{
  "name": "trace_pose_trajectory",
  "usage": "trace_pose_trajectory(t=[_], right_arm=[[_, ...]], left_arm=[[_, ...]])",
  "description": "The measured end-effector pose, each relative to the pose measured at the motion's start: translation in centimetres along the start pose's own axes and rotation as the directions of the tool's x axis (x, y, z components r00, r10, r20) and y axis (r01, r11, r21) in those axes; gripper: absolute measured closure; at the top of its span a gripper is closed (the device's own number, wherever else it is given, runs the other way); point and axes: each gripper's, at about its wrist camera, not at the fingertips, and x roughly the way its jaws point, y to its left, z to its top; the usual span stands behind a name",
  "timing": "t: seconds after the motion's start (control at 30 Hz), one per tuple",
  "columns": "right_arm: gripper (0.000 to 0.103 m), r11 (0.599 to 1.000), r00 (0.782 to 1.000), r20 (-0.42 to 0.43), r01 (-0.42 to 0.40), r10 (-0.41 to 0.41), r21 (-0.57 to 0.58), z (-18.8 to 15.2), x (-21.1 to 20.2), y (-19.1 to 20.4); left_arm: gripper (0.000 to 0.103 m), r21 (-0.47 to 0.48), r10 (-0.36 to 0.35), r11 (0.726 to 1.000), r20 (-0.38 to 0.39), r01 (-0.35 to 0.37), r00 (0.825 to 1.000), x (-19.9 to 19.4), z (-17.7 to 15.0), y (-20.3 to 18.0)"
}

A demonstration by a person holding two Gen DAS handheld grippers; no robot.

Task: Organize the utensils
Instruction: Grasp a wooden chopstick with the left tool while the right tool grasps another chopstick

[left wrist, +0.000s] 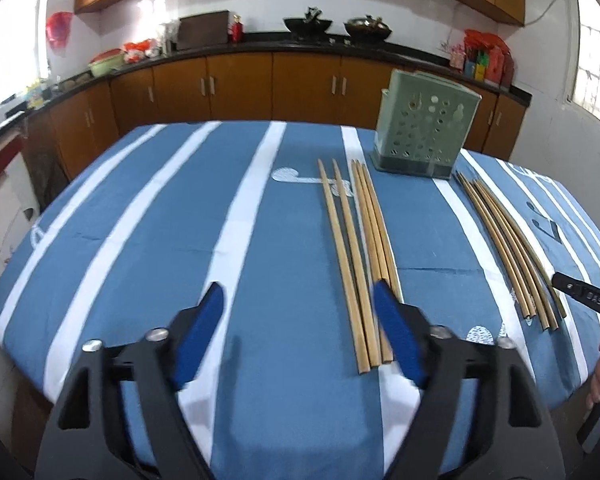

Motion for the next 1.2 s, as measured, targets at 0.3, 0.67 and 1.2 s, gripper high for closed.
trace_pose_trajectory(t=[0.3,0.67,1.2], right_arm=[[0.088,0.998,0.999,0.009,0.036,-0.035,-0.057,0.5,0.3,0.7],[0.088,0.997,0.999,0.001,0.042,-0.042,-0.062,1.3,1.2,0.8],[0.095,0.997,0.998,0.003,0.064,-0.064,-0.052,5.6,4.8,0.3]], left_arm=[[0.06,0.065,-0.076,0.994,-0.103,0.083,0.992,4.2,1.2,-1.5],[0.076,0.1,-0.055,0.992,-0.175,0.074,0.983,6.6,1.8,-1.7],[0.095,0.099,-0.028,0.994,-0.168,0.045,0.985,10.6,5.6,0.7]])
